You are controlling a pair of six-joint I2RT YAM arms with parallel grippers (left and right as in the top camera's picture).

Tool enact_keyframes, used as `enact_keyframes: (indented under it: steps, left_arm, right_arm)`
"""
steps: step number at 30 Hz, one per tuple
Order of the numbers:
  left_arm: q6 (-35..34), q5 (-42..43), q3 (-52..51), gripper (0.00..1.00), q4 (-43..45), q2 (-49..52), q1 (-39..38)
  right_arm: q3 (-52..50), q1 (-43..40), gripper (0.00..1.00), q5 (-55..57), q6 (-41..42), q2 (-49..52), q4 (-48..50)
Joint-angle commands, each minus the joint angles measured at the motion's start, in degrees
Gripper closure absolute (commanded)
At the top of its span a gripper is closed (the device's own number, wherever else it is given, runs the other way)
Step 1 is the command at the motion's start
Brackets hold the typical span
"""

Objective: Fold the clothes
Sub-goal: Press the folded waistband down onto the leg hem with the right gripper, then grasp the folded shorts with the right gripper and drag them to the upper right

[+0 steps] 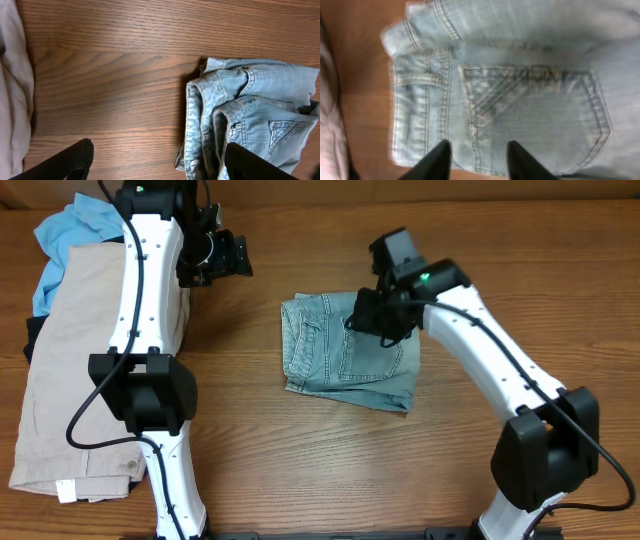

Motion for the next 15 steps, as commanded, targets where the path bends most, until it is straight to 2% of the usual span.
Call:
enact_keyframes:
  steps: [1, 7, 15]
  left_arm:
    - [1.14, -0.52, 0.52, 0.14, 0.09, -0.87, -0.50]
    - [1.11, -0.50, 0.52, 0.13, 0.55, -0.87, -0.50]
    - [1.09, -1.27, 0.52, 0.13, 0.72, -0.87, -0.50]
  right_arm:
    - [-5.14, 0.13, 0.69, 0.79, 0.44, -0.74, -0.79]
    - [-10.36, 0.44, 0.70, -0.68, -2.19, -0.74, -5.11]
    - [-23.21, -2.10, 0.59, 0.22, 0.35, -0.74, 2.36]
